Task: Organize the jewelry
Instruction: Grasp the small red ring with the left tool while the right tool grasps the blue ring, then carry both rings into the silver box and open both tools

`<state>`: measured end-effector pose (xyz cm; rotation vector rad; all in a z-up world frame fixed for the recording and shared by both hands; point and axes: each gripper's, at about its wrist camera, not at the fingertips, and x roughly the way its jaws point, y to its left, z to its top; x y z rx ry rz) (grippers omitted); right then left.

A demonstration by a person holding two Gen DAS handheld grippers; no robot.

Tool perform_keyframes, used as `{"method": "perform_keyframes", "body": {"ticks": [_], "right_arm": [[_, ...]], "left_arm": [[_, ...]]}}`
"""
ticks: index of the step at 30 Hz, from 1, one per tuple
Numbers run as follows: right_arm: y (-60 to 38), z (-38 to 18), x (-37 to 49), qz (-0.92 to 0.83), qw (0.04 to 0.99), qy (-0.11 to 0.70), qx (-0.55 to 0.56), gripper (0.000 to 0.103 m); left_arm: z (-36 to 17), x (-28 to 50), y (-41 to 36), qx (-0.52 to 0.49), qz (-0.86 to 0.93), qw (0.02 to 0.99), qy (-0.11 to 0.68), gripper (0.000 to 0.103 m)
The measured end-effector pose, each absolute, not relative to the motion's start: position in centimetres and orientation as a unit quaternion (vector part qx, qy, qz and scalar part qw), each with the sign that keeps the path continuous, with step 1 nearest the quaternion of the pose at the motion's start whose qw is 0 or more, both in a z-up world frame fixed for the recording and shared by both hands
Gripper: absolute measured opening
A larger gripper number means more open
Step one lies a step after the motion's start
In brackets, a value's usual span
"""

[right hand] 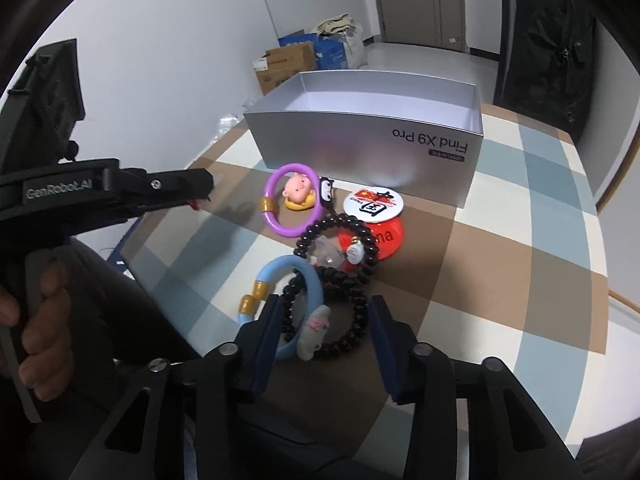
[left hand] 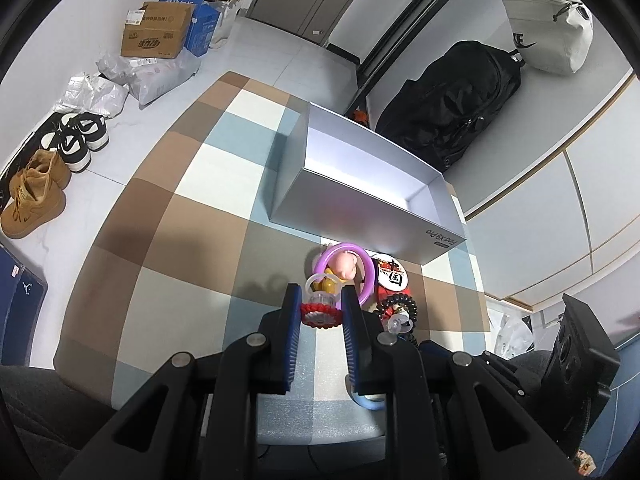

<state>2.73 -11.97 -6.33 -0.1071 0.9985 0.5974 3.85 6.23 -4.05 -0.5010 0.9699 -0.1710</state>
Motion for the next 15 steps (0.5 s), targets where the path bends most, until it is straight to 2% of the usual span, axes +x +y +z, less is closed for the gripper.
{"method": "perform_keyframes", "body": {"ticks": [11, 15], "right_arm": [[-10.4, -5.8, 1.1, 0.254, 0.853, 0.433, -0.142, 0.013], [-9.8, -5.6, 0.2, 0.257, 0.856, 0.414, -0.172, 0.012]], "left_arm": [[-4.0, 3.8, 6.5, -0.244, -0.077, 0.851, 0.458, 0.015], [-4.0, 3.7, 6.6, -0.241, -0.073, 0.853, 0.458, 0.015]]}}
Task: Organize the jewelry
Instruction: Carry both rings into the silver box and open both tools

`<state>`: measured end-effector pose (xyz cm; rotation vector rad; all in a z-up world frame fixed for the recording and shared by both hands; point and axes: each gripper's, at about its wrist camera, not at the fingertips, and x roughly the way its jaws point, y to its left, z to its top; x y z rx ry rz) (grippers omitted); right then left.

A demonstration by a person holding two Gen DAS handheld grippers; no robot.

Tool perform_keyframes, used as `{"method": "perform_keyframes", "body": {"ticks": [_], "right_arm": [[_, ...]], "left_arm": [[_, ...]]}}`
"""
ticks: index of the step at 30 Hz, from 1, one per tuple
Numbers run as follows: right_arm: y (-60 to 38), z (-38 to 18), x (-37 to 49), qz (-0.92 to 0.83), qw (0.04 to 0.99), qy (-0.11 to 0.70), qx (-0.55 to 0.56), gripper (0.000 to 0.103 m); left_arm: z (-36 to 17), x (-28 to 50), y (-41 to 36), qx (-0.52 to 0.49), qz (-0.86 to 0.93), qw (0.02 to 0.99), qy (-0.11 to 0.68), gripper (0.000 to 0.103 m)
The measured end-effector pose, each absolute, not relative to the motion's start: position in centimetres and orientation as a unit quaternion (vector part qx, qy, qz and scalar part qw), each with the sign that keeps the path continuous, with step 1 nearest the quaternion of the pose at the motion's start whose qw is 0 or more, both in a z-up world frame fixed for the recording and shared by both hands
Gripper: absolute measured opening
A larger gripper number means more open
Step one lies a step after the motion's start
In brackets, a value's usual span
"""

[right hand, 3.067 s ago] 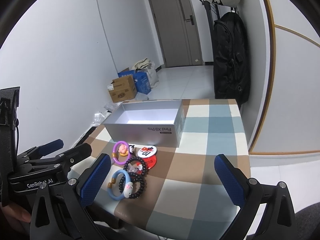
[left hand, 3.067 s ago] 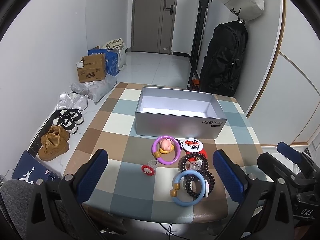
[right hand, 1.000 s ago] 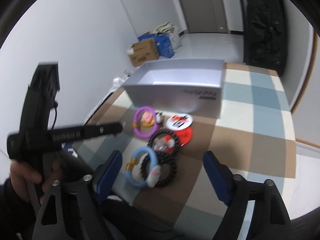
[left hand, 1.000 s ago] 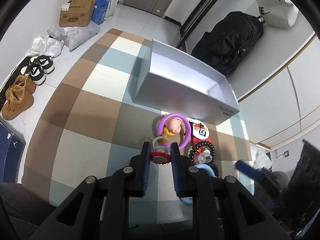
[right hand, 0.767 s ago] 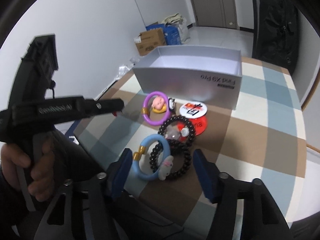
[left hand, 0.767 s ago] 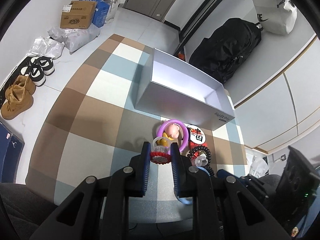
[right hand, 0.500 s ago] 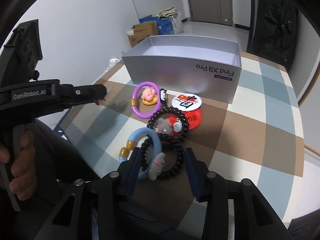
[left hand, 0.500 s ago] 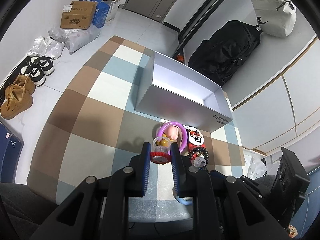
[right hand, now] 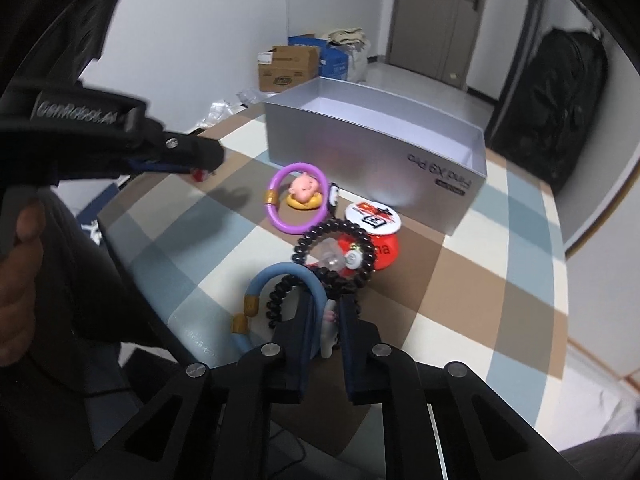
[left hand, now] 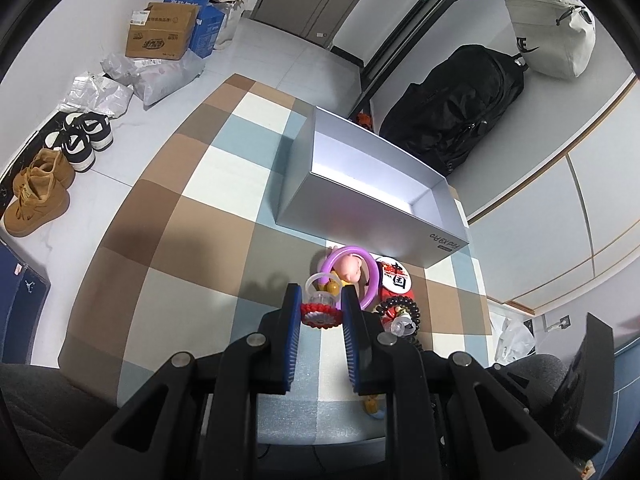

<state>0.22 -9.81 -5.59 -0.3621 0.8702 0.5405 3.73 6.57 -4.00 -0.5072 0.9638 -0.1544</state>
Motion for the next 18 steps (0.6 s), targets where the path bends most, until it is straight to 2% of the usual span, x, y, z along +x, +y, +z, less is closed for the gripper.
{"method": "perform_keyframes", "body": {"ticks": [5, 18], "right_arm": [[-10.1, -5.1, 0.3, 0.264, 0.861, 0.407, -0.156, 0.012], [-13.1, -1.0, 3.9, 0.267, 0.879, 0.394, -0.022, 0.012]], "left_arm": [[-4.0, 3.7, 6.6, -0.243, -0.071, 0.853, 0.457, 0.015], [-1.7, 4.3, 5.6, -0.226, -0.083, 0.867, 0.435, 0.015]]}}
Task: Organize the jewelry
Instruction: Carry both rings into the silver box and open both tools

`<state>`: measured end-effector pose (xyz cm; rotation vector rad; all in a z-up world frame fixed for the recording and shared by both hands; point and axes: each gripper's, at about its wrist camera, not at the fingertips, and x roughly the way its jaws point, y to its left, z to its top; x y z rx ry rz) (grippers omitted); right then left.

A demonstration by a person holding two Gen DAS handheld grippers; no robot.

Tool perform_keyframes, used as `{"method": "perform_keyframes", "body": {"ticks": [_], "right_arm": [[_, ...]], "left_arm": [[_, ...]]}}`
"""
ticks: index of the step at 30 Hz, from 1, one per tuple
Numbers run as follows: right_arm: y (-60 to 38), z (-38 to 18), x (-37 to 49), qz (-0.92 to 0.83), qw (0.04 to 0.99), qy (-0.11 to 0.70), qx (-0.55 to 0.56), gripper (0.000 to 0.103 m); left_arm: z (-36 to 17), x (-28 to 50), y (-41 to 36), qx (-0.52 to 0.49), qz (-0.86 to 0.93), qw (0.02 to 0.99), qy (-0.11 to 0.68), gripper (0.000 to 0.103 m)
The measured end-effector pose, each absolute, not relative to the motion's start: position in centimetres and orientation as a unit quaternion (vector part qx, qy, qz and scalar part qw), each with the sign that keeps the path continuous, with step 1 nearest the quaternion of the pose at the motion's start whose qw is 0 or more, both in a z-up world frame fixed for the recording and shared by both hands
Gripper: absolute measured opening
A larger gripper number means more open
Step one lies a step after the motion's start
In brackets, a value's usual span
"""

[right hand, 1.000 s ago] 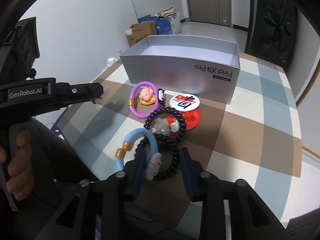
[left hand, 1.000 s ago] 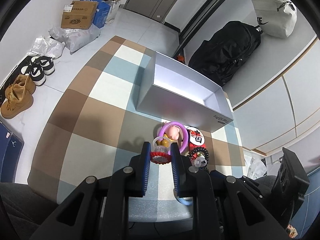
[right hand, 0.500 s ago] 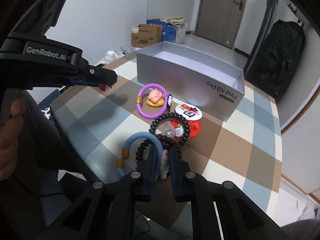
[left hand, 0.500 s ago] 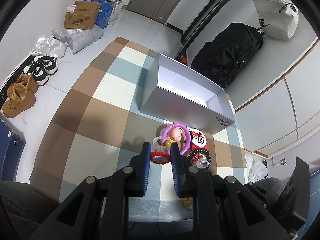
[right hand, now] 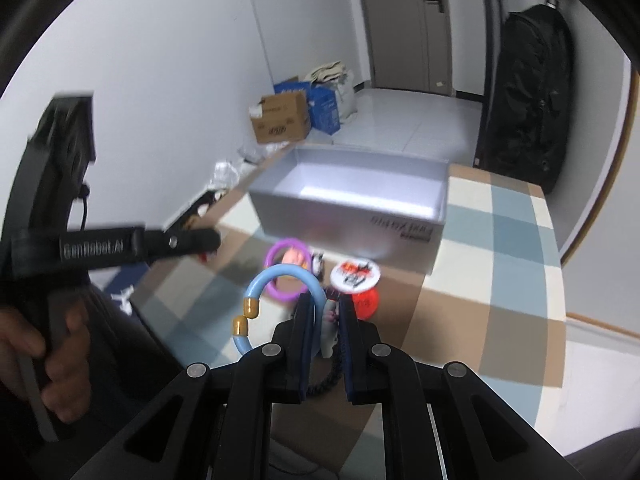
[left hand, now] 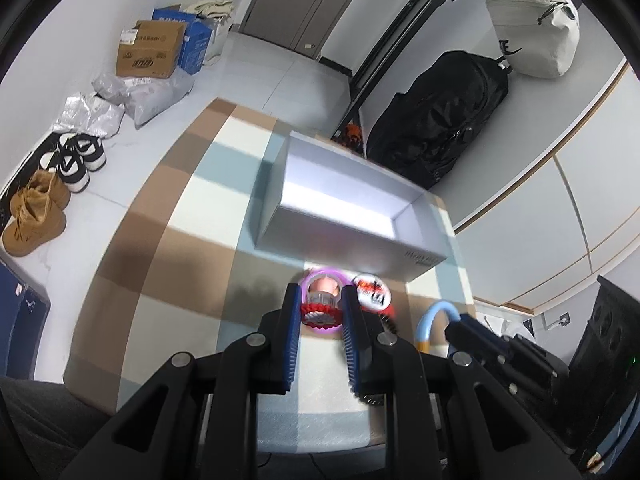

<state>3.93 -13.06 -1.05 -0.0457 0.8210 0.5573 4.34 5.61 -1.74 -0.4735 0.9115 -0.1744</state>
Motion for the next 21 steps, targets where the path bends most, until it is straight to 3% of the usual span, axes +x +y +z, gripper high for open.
{"method": "perform_keyframes", "body": {"ticks": [12, 21], "right_arm": [[-14.5, 3.3, 10.5, 0.261, 0.888, 0.378, 0.019, 0.012], [-14.1, 2.1, 15.7, 0.257, 0.882, 0.393, 0.036, 0.012]], "left_arm": [[1.5, 9.9, 4.1, -0.197, -0.1, 0.88, 0.42, 0.015], [0.3, 13.8, 3.5, -0.159, -0.096, 0.884, 0.43, 0.015]]}}
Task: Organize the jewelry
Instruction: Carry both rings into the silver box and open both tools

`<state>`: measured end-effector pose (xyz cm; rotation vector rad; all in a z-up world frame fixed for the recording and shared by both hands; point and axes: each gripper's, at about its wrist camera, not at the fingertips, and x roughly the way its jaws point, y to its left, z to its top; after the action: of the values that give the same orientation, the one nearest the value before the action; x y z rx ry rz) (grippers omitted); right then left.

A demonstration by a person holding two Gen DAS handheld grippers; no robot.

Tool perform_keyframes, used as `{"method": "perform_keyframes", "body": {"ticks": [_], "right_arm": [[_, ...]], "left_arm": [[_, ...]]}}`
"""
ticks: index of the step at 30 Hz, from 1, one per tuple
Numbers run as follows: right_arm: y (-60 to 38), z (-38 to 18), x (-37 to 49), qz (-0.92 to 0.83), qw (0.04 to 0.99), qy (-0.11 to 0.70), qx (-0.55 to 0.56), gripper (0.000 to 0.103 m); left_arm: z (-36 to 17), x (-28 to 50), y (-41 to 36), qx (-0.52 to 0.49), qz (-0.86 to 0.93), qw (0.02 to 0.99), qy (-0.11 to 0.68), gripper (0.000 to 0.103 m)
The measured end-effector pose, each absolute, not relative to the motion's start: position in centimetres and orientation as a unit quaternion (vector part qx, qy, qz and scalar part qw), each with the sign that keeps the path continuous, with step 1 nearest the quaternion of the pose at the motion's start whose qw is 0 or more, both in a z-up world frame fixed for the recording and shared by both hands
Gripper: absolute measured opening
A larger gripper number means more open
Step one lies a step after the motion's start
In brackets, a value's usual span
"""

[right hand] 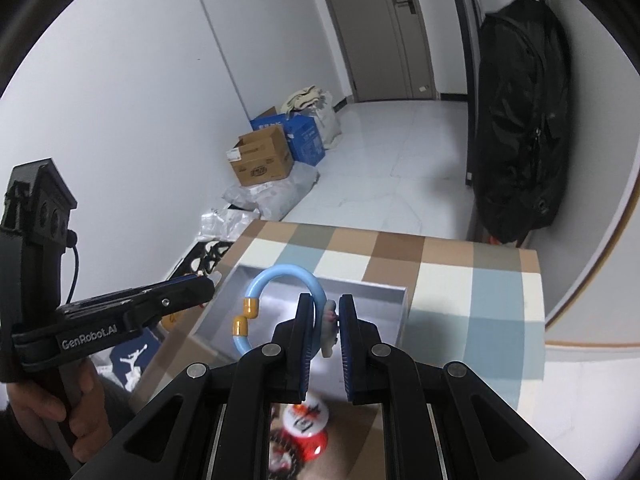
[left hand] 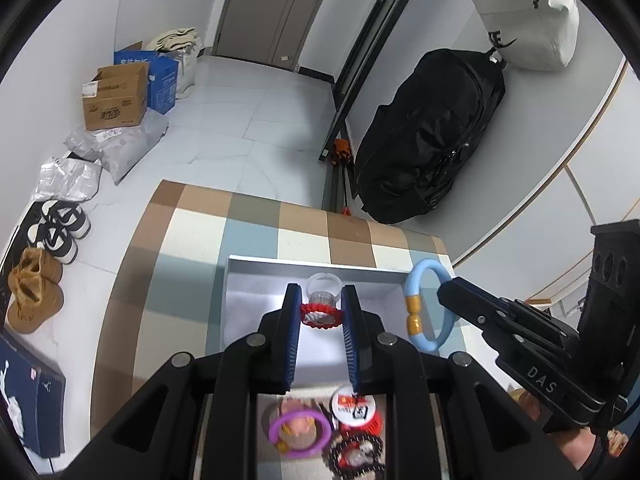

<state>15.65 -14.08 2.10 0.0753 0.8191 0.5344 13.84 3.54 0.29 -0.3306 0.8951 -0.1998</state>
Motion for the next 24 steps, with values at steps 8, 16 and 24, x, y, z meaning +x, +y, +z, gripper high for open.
{"method": "perform_keyframes", "body": {"ticks": [8, 16, 24], "right_arm": [[-13.5, -0.6, 18.2, 0.259, 0.869, 0.42, 0.033, 0.012], [-13.6, -2.5, 18.8, 0.254, 0.857, 0.447, 0.042, 0.012], [-13.8, -2.5, 19.2, 0.256, 0.859, 0.44, 0.056, 0.015]], "left_arm": [[-1.9, 15.2, 3.6, -0.157, -0.105, 0.868, 0.46, 0.015], [-2.5, 15.9, 3.8, -0.192, -0.135, 0.848, 0.476, 0.015], [-3.0, 17.2, 3.7, -0.23, -0.158, 0.83, 0.482, 0.022]]}}
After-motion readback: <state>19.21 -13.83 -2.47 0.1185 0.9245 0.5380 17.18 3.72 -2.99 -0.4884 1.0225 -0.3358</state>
